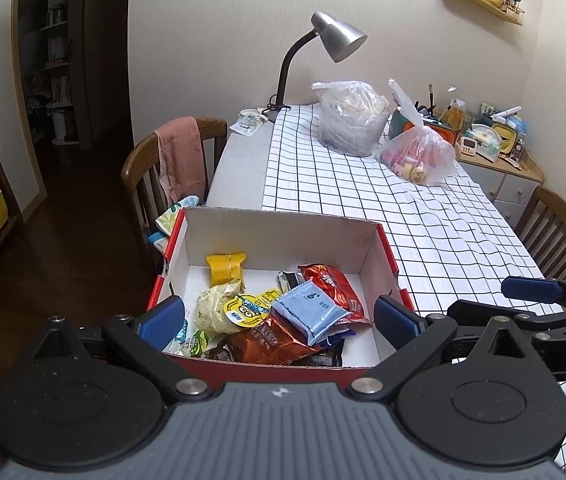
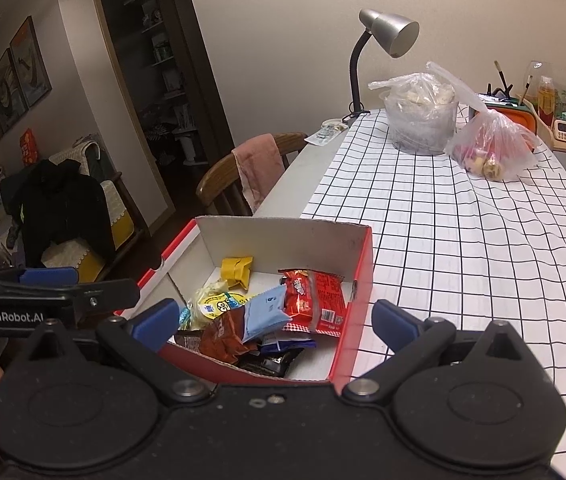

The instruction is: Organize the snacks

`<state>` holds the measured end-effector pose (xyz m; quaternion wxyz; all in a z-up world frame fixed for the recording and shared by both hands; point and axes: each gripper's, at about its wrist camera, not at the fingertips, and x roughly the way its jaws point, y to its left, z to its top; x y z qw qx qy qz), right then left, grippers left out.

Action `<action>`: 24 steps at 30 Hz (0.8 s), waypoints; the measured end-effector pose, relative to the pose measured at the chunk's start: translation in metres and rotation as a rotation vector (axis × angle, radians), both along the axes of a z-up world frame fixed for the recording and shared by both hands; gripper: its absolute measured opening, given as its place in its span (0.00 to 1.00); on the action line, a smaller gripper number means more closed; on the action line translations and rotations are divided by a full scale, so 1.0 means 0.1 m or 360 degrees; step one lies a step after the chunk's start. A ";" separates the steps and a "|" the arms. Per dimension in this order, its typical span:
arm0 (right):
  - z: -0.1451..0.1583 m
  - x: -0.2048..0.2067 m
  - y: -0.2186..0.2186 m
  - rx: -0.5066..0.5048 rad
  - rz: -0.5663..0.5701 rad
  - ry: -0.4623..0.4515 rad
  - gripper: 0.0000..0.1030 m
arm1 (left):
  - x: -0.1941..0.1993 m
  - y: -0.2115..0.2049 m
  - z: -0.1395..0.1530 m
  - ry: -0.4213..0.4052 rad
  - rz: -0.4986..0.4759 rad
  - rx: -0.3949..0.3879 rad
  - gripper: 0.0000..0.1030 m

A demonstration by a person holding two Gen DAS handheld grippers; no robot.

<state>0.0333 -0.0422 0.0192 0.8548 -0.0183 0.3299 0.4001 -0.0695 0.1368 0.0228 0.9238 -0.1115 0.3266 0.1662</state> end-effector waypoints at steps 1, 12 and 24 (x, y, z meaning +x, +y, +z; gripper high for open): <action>-0.01 0.01 0.00 -0.0001 0.0002 0.0004 1.00 | 0.00 0.00 0.00 0.0003 0.0000 -0.0001 0.99; -0.03 0.03 0.03 -0.0029 0.0017 0.0024 1.00 | 0.02 -0.02 -0.06 0.0039 0.0003 -0.0034 0.99; -0.06 0.08 0.05 -0.0036 0.0025 0.0045 1.00 | 0.04 -0.03 -0.07 0.0045 0.0006 -0.0034 0.99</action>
